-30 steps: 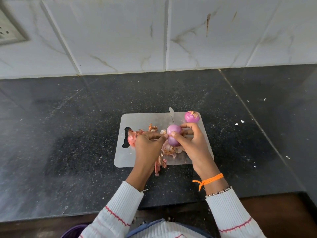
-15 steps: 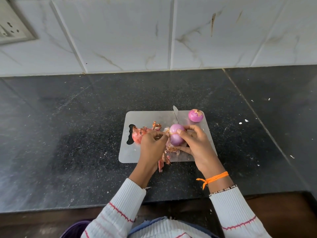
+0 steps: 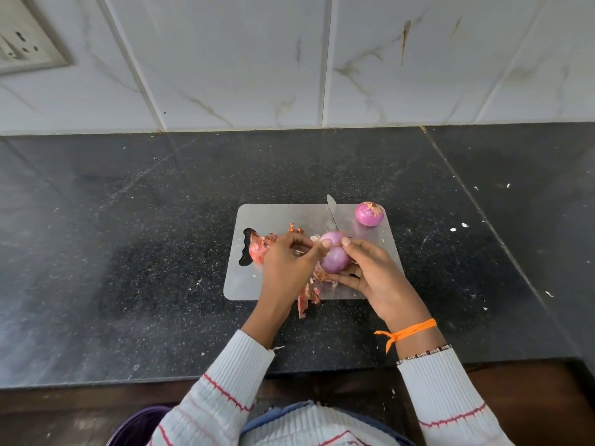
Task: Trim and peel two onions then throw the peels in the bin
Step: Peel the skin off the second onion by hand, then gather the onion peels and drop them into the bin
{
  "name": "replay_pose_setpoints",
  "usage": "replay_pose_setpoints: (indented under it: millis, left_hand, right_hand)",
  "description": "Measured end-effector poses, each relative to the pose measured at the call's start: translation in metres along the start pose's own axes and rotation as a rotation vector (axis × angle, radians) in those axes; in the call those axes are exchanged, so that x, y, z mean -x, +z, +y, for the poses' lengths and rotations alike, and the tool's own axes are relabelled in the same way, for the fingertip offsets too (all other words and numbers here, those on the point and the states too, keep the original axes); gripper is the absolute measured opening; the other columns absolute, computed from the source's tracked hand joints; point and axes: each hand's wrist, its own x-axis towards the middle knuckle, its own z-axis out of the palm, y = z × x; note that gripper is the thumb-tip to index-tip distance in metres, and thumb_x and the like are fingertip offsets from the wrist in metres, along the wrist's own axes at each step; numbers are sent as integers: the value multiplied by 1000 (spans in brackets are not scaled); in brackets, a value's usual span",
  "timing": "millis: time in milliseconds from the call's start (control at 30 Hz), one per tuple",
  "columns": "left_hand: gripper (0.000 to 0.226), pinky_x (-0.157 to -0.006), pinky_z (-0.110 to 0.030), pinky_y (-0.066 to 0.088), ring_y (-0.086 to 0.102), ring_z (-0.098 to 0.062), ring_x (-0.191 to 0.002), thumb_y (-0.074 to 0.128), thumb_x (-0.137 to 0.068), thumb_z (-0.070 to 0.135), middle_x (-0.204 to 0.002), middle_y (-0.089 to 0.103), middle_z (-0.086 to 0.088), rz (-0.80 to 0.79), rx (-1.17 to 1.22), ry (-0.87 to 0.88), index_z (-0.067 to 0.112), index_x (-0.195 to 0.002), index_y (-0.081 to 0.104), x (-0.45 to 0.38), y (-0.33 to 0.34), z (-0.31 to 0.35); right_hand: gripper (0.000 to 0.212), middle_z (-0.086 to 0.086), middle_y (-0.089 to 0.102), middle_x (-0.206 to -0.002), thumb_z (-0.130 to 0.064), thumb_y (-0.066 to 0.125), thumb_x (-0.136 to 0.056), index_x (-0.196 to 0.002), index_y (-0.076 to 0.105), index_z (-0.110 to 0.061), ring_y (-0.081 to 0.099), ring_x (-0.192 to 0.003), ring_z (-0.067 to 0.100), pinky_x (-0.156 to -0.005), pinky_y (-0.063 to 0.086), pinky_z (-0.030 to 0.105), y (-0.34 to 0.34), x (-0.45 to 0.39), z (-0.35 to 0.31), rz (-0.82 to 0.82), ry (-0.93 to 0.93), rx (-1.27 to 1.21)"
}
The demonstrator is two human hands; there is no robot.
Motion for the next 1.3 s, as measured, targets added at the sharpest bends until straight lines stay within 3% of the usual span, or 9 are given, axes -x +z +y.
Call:
replay_pose_setpoints:
  millis: [200,367,467,567,733,833,1033,1167,1300]
  left_hand:
    - [18,-62,-30,42,50,-13,-57,61,-88,17,-62,58,1,-3,-47,-11,10,-71,61,-7,-4,-12]
    - [53,-60,-28,39,49,-17,-57,42,-97,33,-63,59,-13,6,-47,-85,-9,-69,57,-4,0,-11]
    - [46,-64,-32,43,53,-19,-61,45,-96,31,-69,64,-18,-15,-44,-68,-5,-70,60,-3,3,-8]
    - [33,-64,-32,43,54,-21,-63,51,-93,25,-78,67,-20,-42,-66,-57,0,-76,64,-3,6,-7]
    - [23,-61,-29,43,49,-13,-55,54,-91,17,-68,63,-5,-95,-108,-58,7,-73,64,-2,10,-5]
    - [23,-62,-34,46,50,-15,-54,54,-90,19,-64,61,-4,-102,-125,-73,9,-73,65,-2,10,-5]
    - [22,-72,-44,52,61,-31,-69,54,-91,21,-77,67,-15,-103,-137,-80,8,-78,66,-2,6,-7]
    - [25,-74,-46,53,65,-35,-75,54,-92,25,-78,67,-17,-112,-122,-104,6,-80,65,-4,6,-8]
    - [22,-60,-32,45,56,-21,-61,53,-91,22,-80,67,-18,-127,-140,-102,6,-82,65,-3,6,-9]
  right_hand:
    - [17,15,67,-96,-20,51,-94,-102,61,-10,71,-75,19,-64,60,30,-4,1,-5,-12,48,-86]
    - [14,10,64,-105,-20,57,-90,-102,62,-17,65,-87,19,-68,58,28,-18,0,-14,62,-51,11]
    - [20,2,65,-104,-19,65,-85,-104,64,-23,63,-95,17,-75,57,31,-27,-6,-14,245,-220,264]
    - [29,-1,64,-100,-26,72,-76,-105,66,-24,60,-90,15,-76,50,31,-36,-21,-10,467,-429,752]
    - [32,4,56,-101,-30,72,-74,-103,63,-23,54,-93,25,-67,42,32,-43,-43,-3,623,-481,1108]
    - [35,4,58,-110,-18,71,-75,-108,64,-22,54,-101,26,-74,42,32,-49,-52,1,564,-481,1136]
    - [45,4,62,-113,13,59,-75,-111,65,-14,56,-102,15,-87,43,23,-53,-53,0,413,-560,995]
    - [41,3,62,-114,-5,67,-76,-115,61,-19,55,-105,20,-89,48,33,-52,-54,2,501,-554,936]
    - [46,8,61,-113,-19,75,-73,-116,60,-15,55,-103,27,-82,48,34,-50,-59,5,563,-500,1021]
